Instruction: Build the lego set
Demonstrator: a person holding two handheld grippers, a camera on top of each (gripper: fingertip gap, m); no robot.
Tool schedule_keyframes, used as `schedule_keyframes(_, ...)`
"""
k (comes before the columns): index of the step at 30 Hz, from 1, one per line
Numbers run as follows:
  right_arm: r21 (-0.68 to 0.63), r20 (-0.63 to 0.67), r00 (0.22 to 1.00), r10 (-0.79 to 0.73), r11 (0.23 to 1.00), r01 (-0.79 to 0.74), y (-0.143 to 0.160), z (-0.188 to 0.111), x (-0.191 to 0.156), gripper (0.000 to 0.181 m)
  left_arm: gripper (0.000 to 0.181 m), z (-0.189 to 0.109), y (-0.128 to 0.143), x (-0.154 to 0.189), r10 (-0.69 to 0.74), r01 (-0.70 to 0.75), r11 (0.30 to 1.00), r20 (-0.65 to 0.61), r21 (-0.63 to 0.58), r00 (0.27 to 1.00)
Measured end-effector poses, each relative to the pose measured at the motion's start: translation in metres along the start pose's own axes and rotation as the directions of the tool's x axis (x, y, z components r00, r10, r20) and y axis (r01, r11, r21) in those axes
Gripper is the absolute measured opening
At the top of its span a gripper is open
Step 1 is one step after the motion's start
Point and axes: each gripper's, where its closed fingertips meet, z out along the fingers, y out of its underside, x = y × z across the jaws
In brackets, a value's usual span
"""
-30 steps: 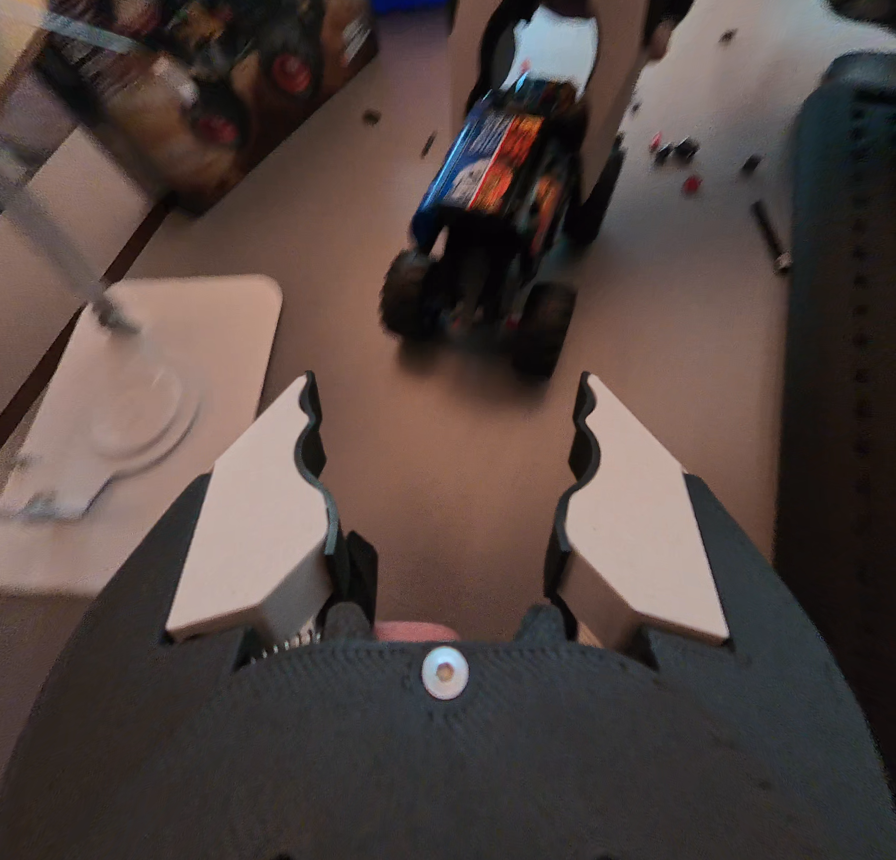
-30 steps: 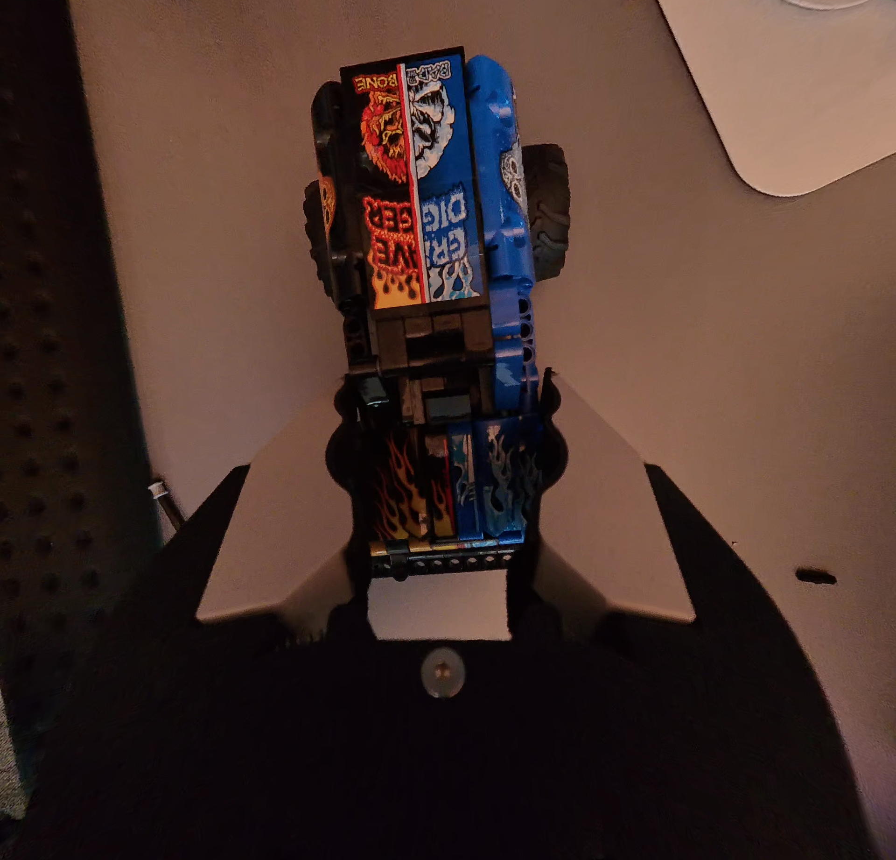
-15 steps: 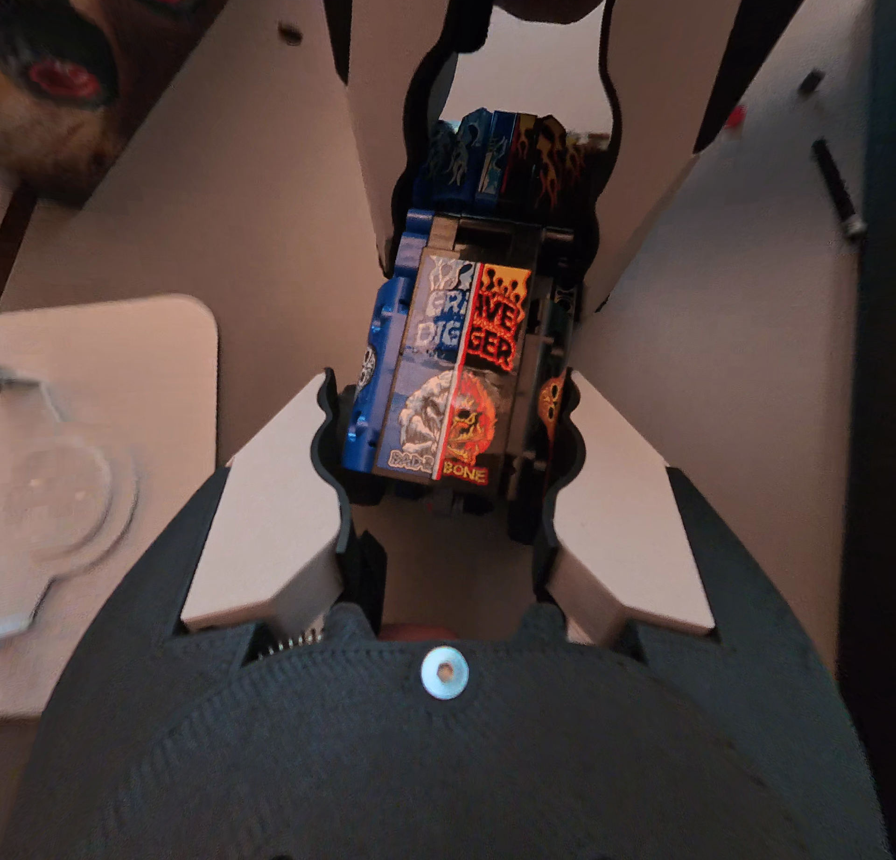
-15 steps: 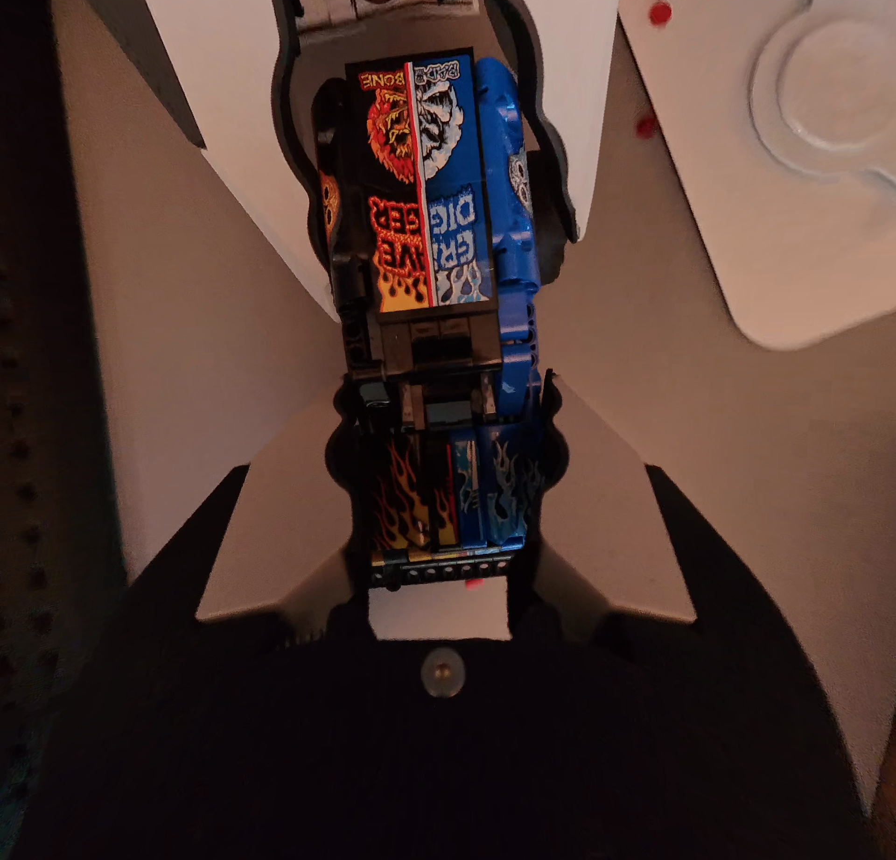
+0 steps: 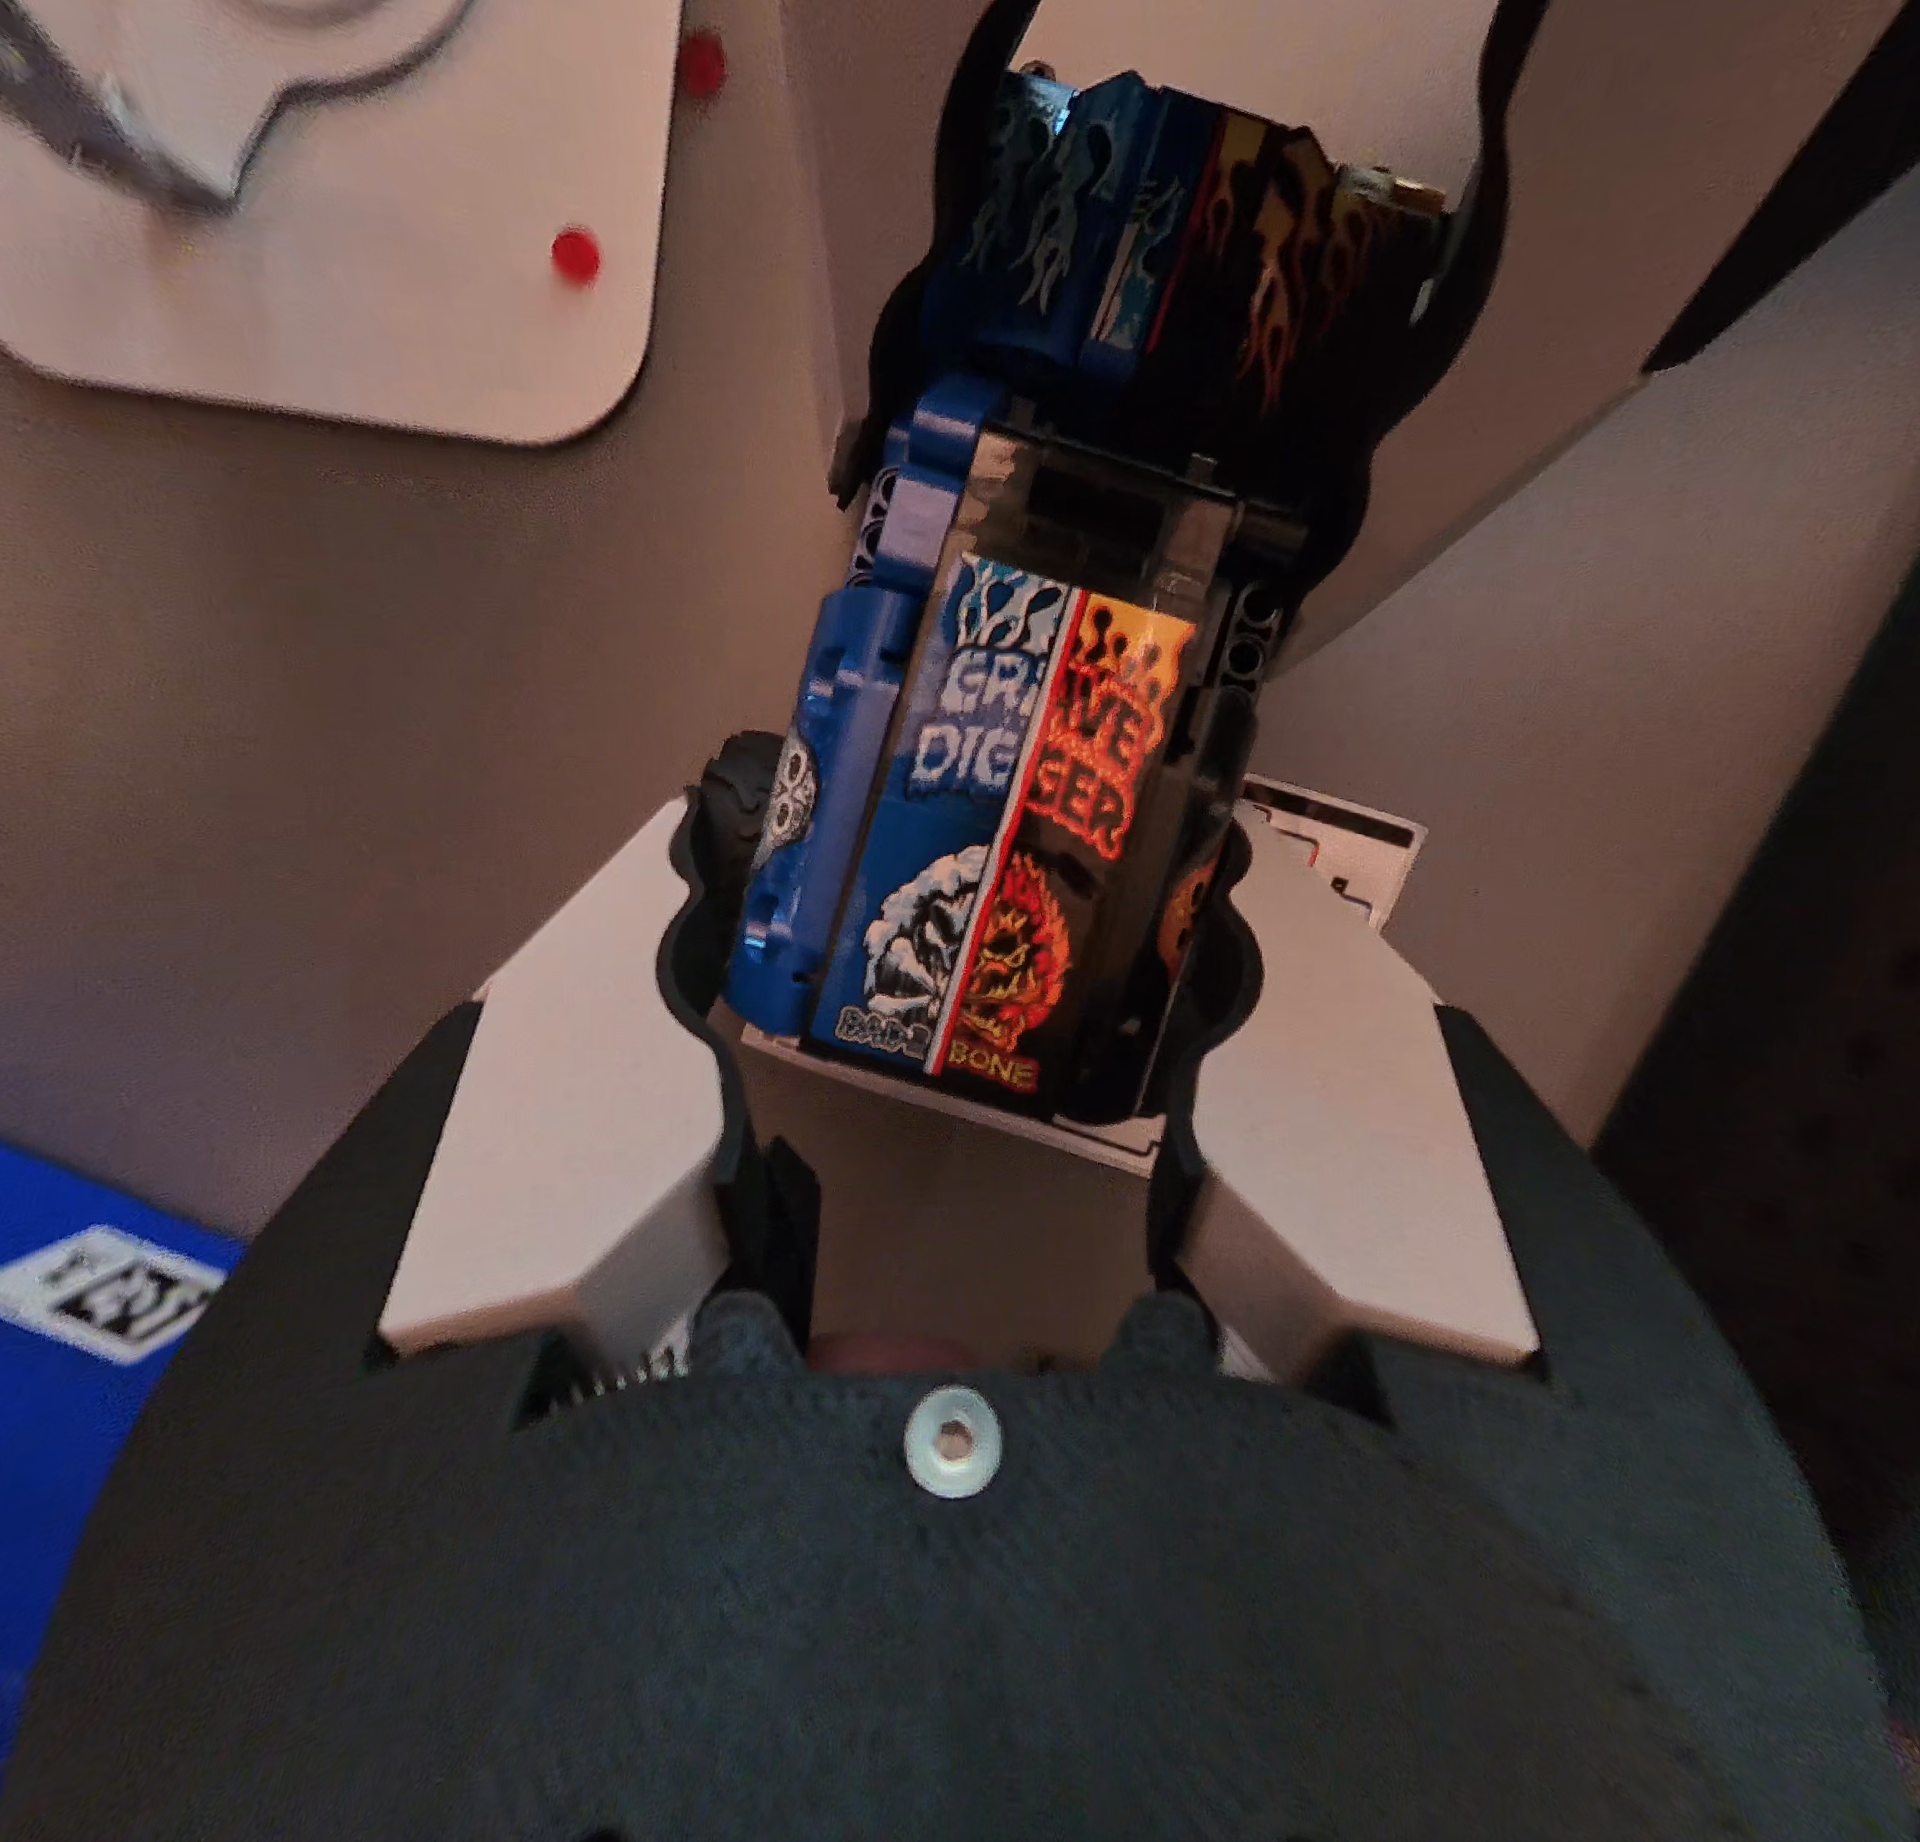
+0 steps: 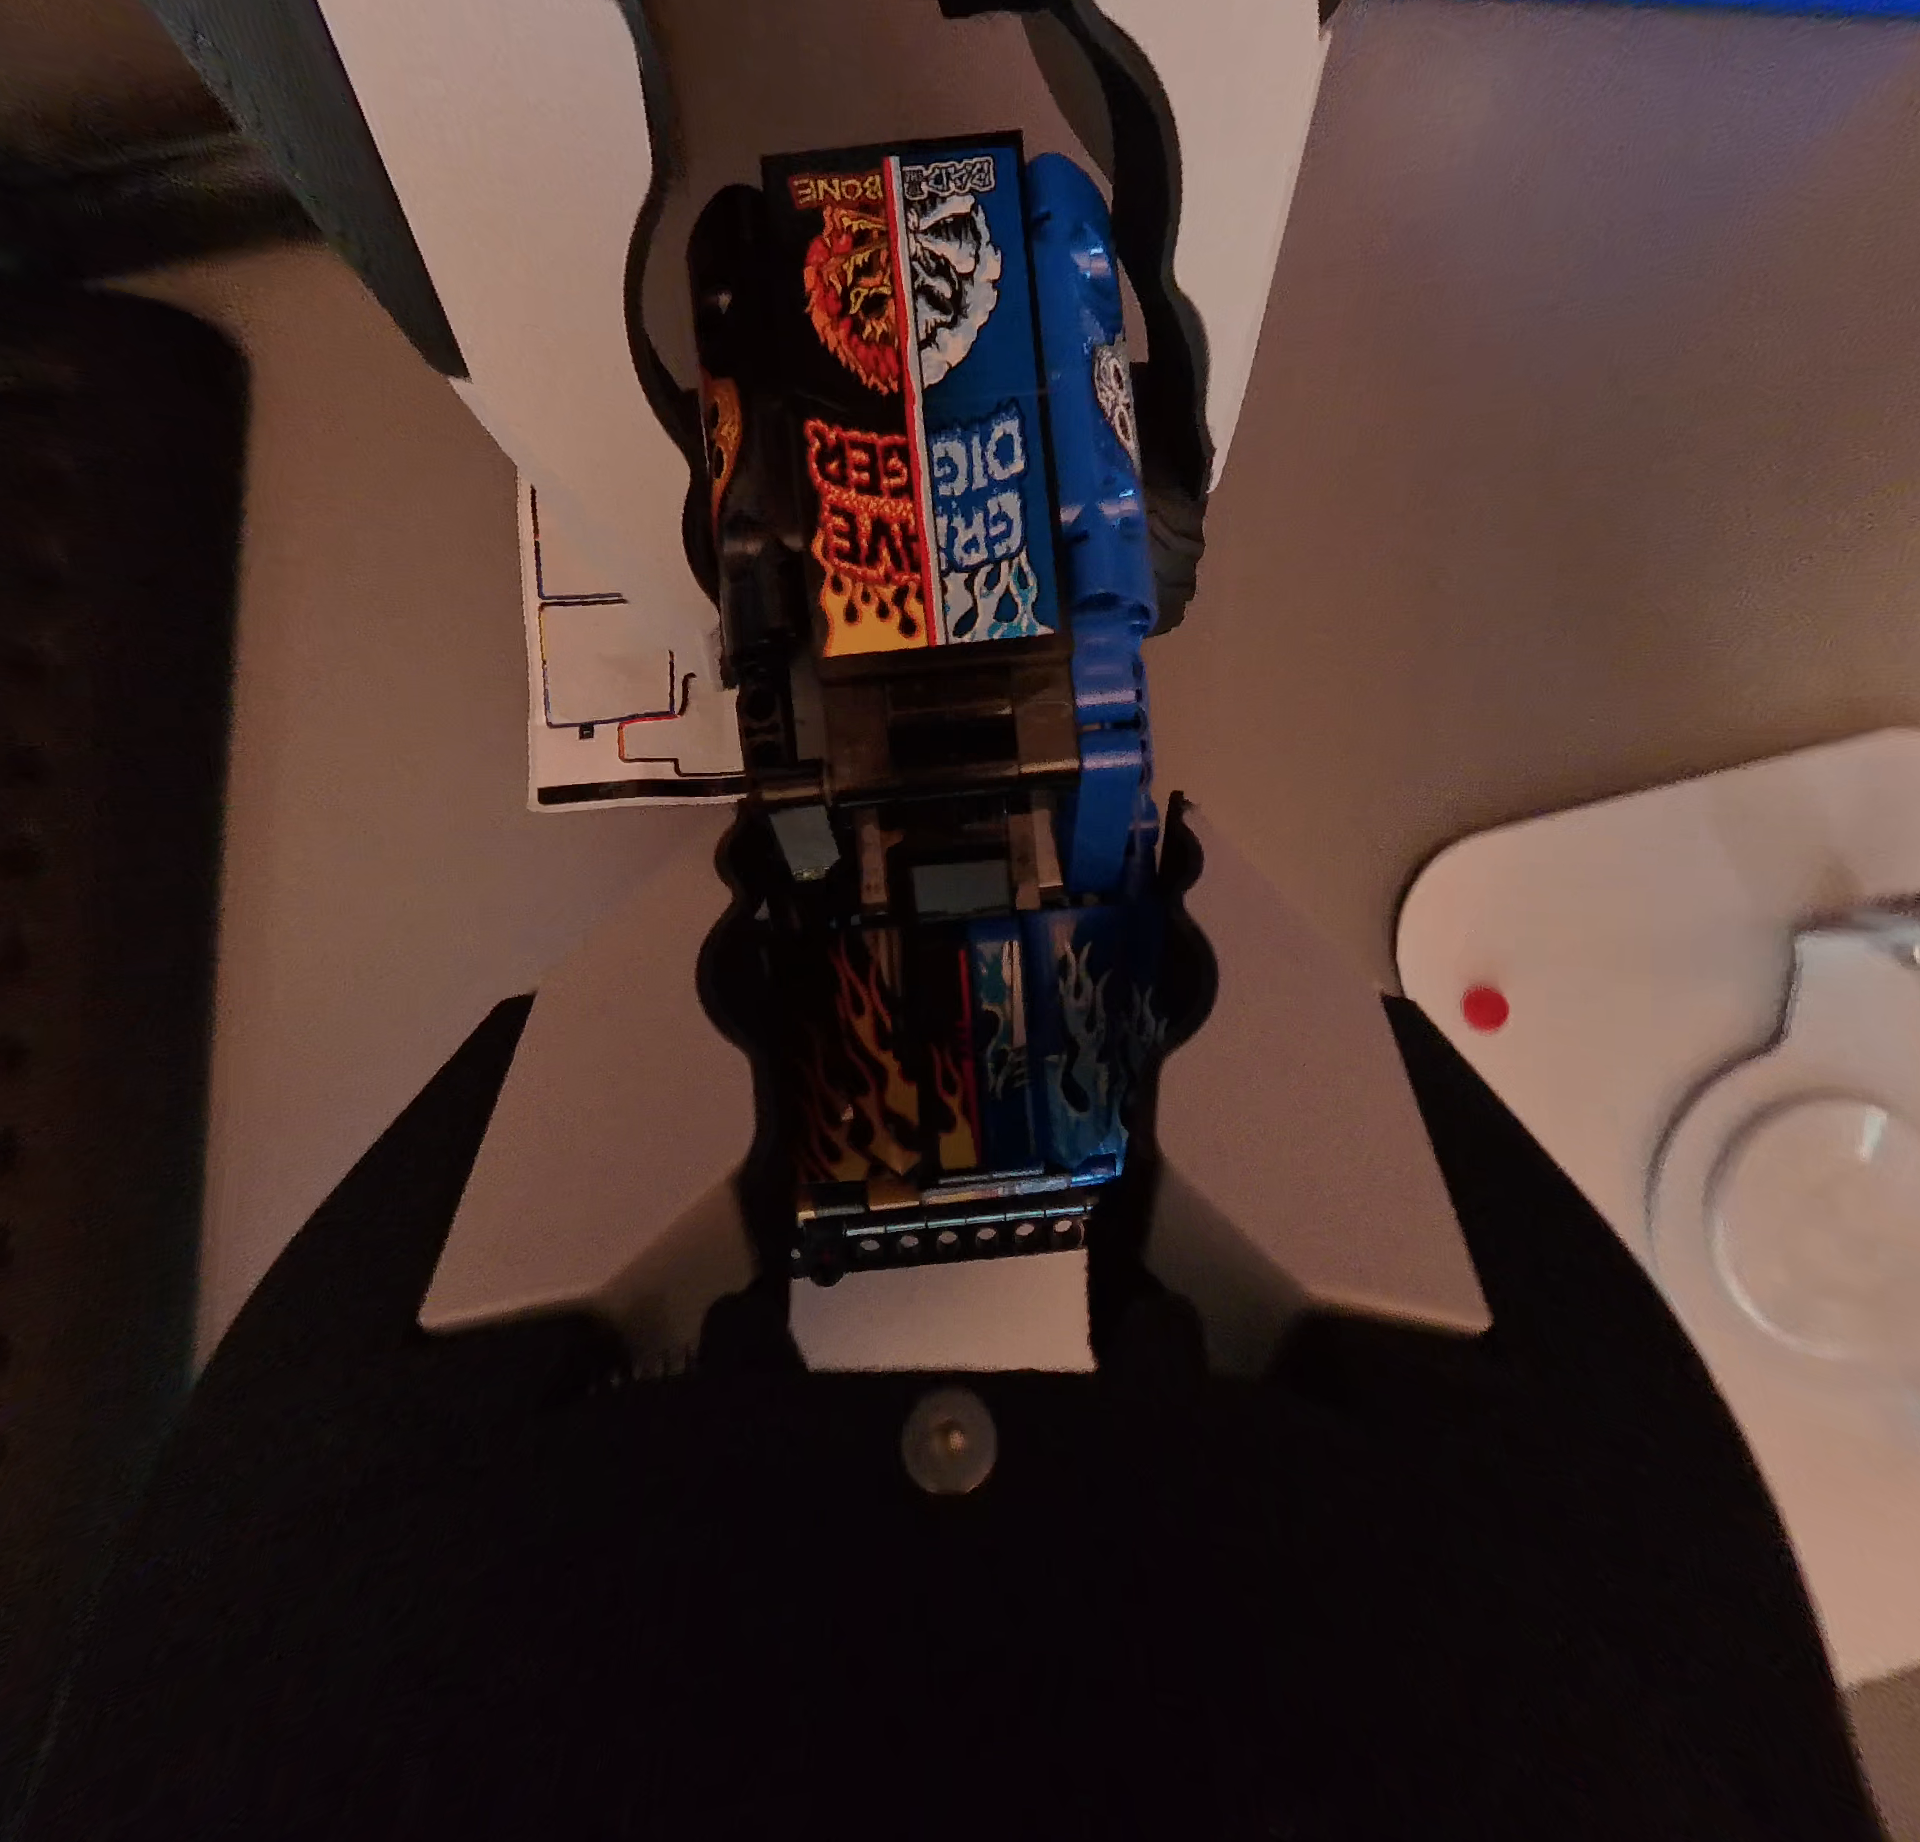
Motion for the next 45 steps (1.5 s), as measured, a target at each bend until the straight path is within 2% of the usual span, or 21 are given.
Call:
schedule_keyframes(6,0.038,-0.043,0.999,0.009,0.999,-0.008,-0.037,0.024,-0.002,0.075,0.098,-0.016,0.038,-0.016,-0.007,0.010,0.998,0.048,-0.070,0.999)
schedule_keyframes(11,0.066,-0.082,0.996,0.025,0.998,-0.019,-0.049,0.032,-0.001,0.078,0.100,-0.019,0.049,-0.023,-0.002,0.009,0.995,0.073,-0.101,0.997)
schedule_keyframes(13,0.079,-0.023,0.999,0.045,0.996,-0.044,-0.047,0.028,-0.009,0.095,0.102,-0.019,0.048,-0.023,-0.011,0.018,0.996,0.089,-0.085,0.996)
schedule_keyframes(15,0.109,0.047,0.996,0.070,0.991,-0.075,-0.039,0.010,-0.017,0.100,0.103,-0.019,0.044,-0.022,-0.015,0.021,0.999,0.105,-0.049,0.994)
schedule_keyframes(16,0.145,0.070,0.995,0.070,0.986,-0.080,-0.032,-0.007,-0.019,0.097,0.105,-0.020,0.041,-0.022,-0.018,0.022,0.999,0.120,-0.032,0.993)
schedule_keyframes(19,0.281,0.089,0.984,0.154,0.944,-0.173,0.014,-0.082,-0.003,0.096,0.108,-0.032,0.026,-0.017,-0.002,-0.004,0.999,0.156,0.038,0.988)
schedule_keyframes(21,0.346,0.090,0.961,0.261,0.897,-0.276,0.063,-0.135,0.015,0.100,0.107,-0.040,0.010,-0.011,0.025,-0.041,0.995,0.170,0.091,0.985)
schedule_keyframes(23,0.305,0.056,0.944,0.326,0.894,-0.327,0.128,-0.167,0.024,0.104,0.107,-0.043,-0.005,-0.005,0.070,-0.089,0.991,0.184,0.098,0.980)
schedule_keyframes(26,0.283,0.023,0.925,0.380,0.885,-0.370,0.203,-0.197,0.026,0.104,0.107,-0.042,-0.032,0.006,0.144,-0.165,0.981,0.192,0.100,0.971)
schedule_keyframes(29,0.276,0.035,0.915,0.402,0.876,-0.396,0.247,-0.208,0.025,0.104,0.107,-0.038,-0.061,0.018,0.199,-0.225,0.966,0.185,0.128,0.962)
schedule_keyframes(31,0.221,0.041,0.906,0.422,0.880,-0.420,0.275,-0.207,0.023,0.106,0.106,-0.034,-0.077,0.022,0.225,-0.250,0.959,0.180,0.136,0.958)
schedule_keyframes(33,0.203,0.060,0.904,0.423,0.881,-0.426,0.293,-0.208,0.018,0.100,0.106,-0.028,-0.086,0.025,0.244,-0.267,0.955,0.172,0.128,0.954)
schedule_keyframes(36,0.180,0.049,0.892,0.449,0.875,-0.450,0.322,-0.212,0.018,0.113,0.106,-0.020,-0.094,0.028,0.259,-0.279,0.953,0.162,0.116,0.952)
schedule_keyframes(39,0.225,0.044,0.891,0.452,0.864,-0.449,0.331,-0.217,0.019,0.111,0.106,-0.007,-0.108,0.034,0.277,-0.295,0.946,0.140,0.132,0.951)
schedule_keyframes(42,0.228,0.033,0.893,0.449,0.867,-0.444,0.330,-0.217,0.019,0.110,0.110,0.018,-0.140,0.049,0.288,-0.306,0.934,0.114,0.184,0.951)
schedule_keyframes(45,0.231,0.011,0.897,0.443,0.871,-0.433,0.325,-0.216,0.019,0.109,0.121,0.057,-0.183,0.073,0.322,-0.337,0.914,0.103,0.225,0.941)
